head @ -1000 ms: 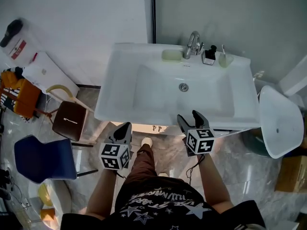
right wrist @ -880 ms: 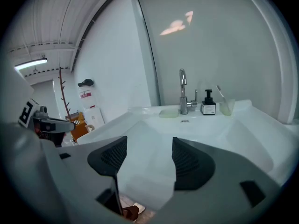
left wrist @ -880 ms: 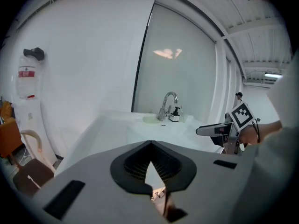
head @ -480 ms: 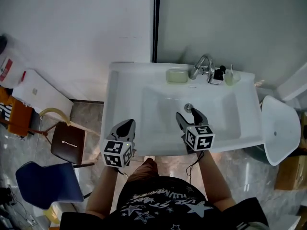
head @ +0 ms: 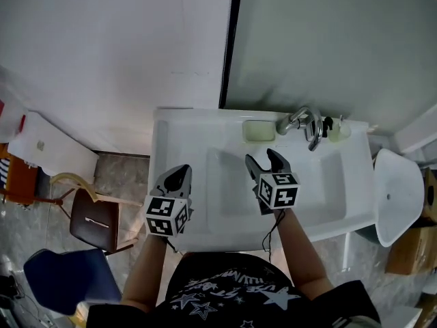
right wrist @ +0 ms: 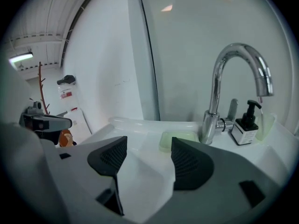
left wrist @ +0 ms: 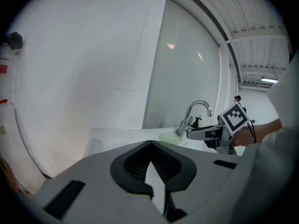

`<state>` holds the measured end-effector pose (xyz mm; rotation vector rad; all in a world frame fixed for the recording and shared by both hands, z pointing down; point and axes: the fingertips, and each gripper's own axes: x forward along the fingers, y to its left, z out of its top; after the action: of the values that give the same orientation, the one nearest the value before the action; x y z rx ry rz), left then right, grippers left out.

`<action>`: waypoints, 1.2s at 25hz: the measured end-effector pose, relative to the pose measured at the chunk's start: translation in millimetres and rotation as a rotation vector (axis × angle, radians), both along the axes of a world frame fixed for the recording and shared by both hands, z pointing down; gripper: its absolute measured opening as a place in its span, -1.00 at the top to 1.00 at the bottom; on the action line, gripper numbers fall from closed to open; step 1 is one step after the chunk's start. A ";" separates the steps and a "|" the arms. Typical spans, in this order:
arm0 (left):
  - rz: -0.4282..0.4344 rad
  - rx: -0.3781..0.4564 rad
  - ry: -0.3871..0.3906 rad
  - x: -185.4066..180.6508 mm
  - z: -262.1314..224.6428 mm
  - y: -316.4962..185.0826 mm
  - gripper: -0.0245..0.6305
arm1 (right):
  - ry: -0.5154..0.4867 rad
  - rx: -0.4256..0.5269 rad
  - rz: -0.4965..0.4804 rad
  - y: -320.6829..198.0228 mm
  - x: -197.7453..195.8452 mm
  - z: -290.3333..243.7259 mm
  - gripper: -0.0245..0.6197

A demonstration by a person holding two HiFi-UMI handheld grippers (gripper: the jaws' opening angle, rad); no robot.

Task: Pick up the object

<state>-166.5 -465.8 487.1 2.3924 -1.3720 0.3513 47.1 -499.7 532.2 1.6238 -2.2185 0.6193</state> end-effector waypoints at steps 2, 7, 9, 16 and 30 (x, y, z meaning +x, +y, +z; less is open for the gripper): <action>-0.002 -0.006 0.003 -2.1 3.1 -14.0 0.88 | 0.001 -0.001 0.003 -16.4 -4.7 2.5 0.00; 0.000 -0.028 0.010 -3.6 14.3 -41.4 0.88 | 0.035 -0.046 0.030 -53.2 -7.6 23.0 0.00; 0.000 -0.040 0.013 -3.8 19.6 -48.5 0.88 | 0.050 -0.066 0.039 -64.0 -7.8 32.9 0.06; 0.004 -0.089 0.014 -6.7 39.6 -61.3 0.88 | 0.104 -0.133 0.044 -88.5 -12.8 68.4 0.23; 0.012 -0.156 0.017 -11.5 66.4 -61.0 0.88 | 0.176 -0.228 0.081 -107.8 -11.4 108.3 0.55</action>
<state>-178.0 -526.8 553.5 2.2715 -1.2745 0.4244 35.8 -607.5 640.5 1.5910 -1.8917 0.6941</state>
